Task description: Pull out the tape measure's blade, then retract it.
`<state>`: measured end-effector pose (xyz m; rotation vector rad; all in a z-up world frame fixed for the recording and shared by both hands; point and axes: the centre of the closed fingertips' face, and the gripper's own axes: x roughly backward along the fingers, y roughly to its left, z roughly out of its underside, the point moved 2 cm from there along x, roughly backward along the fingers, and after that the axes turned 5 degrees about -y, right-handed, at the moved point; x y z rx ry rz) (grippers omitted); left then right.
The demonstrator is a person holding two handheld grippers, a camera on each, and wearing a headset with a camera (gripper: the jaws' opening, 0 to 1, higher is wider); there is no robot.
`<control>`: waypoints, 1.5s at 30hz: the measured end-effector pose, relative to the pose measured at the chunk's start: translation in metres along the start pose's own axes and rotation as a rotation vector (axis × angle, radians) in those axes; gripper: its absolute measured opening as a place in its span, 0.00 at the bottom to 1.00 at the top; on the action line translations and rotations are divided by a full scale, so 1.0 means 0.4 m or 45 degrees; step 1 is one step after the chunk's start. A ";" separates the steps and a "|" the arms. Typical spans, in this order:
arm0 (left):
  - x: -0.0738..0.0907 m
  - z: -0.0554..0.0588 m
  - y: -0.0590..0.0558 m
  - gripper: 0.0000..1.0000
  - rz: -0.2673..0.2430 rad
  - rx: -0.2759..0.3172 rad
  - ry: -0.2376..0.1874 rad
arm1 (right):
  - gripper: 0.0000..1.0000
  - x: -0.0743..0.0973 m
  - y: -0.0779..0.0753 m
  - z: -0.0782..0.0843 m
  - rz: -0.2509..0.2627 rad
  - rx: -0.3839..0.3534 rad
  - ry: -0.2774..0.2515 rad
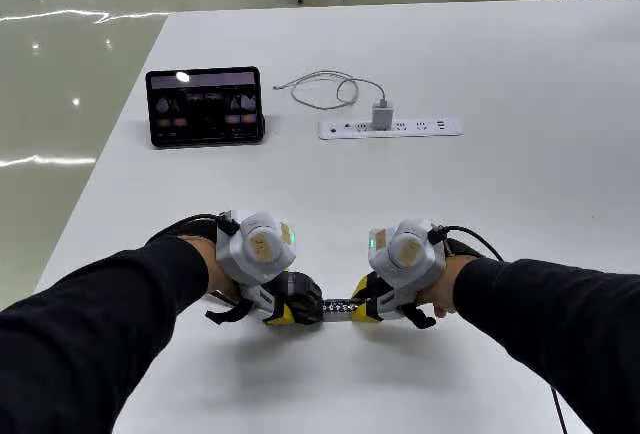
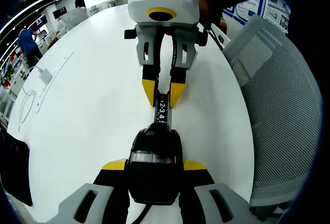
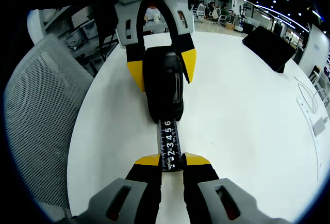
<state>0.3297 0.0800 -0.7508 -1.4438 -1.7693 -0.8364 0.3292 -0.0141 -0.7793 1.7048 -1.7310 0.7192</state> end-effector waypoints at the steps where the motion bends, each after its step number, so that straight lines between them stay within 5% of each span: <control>1: 0.000 0.000 0.000 0.33 0.000 0.001 -0.002 | 0.10 0.002 0.001 0.001 -0.001 -0.004 0.002; 45: 0.001 0.000 -0.003 0.33 -0.030 0.005 -0.007 | 0.11 0.064 -0.005 0.070 0.017 -0.023 0.082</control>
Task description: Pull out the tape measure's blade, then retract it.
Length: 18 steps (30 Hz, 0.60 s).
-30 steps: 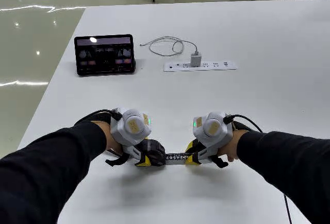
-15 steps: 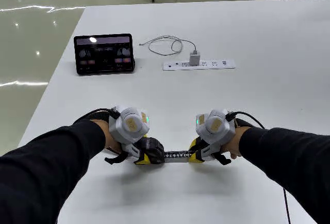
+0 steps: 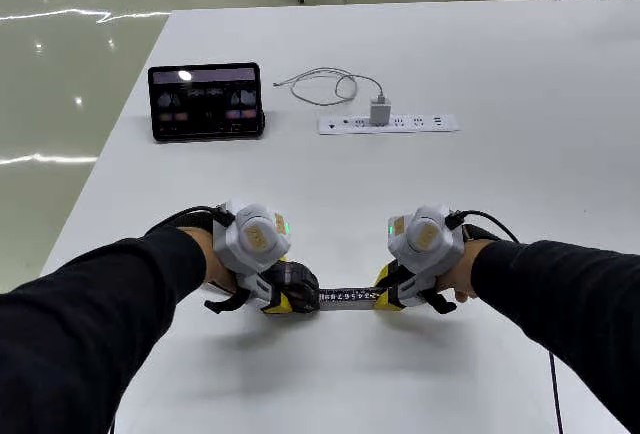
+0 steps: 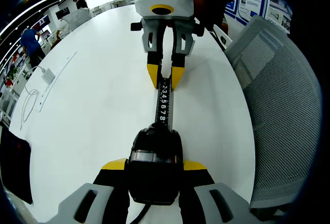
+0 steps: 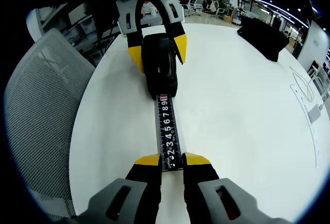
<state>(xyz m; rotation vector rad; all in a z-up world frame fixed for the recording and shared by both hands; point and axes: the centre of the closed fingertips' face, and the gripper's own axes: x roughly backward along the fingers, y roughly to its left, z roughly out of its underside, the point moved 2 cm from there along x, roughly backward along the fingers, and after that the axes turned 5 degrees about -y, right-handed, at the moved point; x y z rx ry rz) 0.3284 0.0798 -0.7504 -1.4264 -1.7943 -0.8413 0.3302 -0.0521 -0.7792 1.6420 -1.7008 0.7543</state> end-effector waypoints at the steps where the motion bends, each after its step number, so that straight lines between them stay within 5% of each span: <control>1: 0.000 0.000 0.001 0.33 0.004 -0.005 0.003 | 0.11 0.002 0.000 0.003 0.002 0.000 0.003; 18: -0.002 0.000 0.000 0.33 0.001 0.001 0.011 | 0.11 0.025 -0.005 0.032 0.024 -0.008 0.010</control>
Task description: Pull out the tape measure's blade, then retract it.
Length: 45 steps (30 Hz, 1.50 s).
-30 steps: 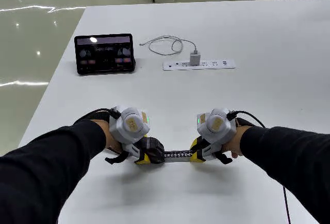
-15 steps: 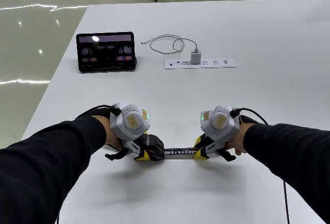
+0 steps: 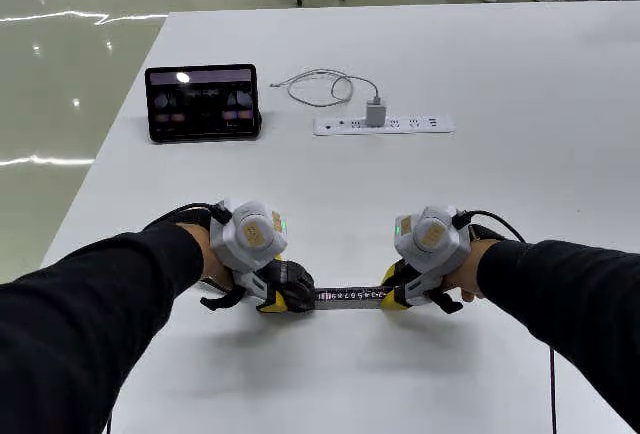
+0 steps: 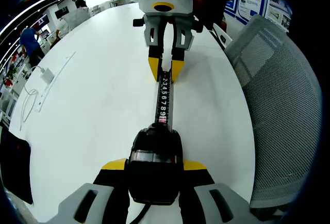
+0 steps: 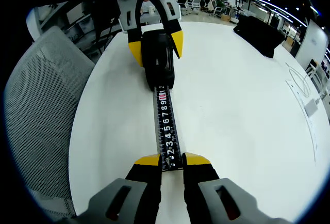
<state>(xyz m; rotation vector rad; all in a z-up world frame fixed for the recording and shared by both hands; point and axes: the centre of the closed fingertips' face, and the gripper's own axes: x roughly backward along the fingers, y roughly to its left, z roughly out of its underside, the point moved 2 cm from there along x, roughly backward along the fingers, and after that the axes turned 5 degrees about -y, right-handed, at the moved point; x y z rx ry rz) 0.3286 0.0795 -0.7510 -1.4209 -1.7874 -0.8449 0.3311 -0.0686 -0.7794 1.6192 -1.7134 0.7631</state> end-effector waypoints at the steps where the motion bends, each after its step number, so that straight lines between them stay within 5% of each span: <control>1: -0.001 0.000 0.000 0.33 -0.004 0.001 0.002 | 0.11 0.001 -0.002 0.002 0.000 -0.007 -0.003; 45: -0.002 0.000 -0.002 0.33 -0.021 0.037 -0.021 | 0.11 0.098 -0.016 0.118 0.028 -0.050 0.014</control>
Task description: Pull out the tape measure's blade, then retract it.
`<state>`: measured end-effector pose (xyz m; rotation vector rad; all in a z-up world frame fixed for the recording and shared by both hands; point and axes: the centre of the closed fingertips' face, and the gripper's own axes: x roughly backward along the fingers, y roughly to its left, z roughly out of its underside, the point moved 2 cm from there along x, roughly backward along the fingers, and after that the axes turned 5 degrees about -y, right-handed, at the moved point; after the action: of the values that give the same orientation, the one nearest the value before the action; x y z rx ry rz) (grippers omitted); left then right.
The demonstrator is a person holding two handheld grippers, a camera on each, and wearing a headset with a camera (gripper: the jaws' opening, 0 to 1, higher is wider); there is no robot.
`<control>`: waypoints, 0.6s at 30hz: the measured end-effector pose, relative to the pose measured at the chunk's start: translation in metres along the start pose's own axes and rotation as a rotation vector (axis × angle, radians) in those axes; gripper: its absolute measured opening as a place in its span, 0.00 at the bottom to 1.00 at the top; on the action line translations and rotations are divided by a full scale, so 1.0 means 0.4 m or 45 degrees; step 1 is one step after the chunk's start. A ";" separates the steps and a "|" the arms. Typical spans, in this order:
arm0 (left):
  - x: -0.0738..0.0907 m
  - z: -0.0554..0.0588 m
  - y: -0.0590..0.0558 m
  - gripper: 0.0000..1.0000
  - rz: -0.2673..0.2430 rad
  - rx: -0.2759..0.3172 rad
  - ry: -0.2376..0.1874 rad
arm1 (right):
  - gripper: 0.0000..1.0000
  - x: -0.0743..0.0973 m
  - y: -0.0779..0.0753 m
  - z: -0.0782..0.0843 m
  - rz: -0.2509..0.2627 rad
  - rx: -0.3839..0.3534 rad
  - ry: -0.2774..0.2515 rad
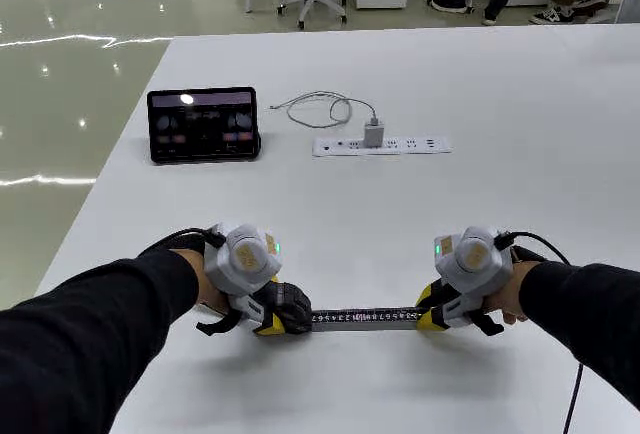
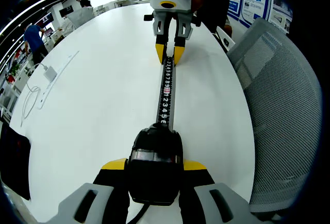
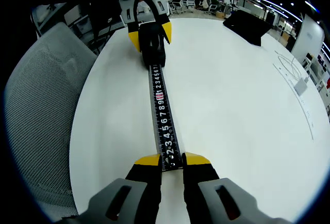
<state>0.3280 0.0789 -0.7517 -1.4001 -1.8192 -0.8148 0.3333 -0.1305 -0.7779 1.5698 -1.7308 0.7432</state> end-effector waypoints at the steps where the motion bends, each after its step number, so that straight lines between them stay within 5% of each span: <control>1: 0.000 0.000 0.000 0.33 0.000 0.001 -0.001 | 0.11 0.004 -0.002 0.005 0.002 -0.002 -0.001; 18: 0.000 -0.001 -0.001 0.33 0.002 0.018 -0.006 | 0.11 0.025 -0.009 0.034 0.006 -0.003 0.017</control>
<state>0.3276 0.0784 -0.7513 -1.3953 -1.8237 -0.7974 0.3349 -0.1477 -0.7782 1.5564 -1.7262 0.7523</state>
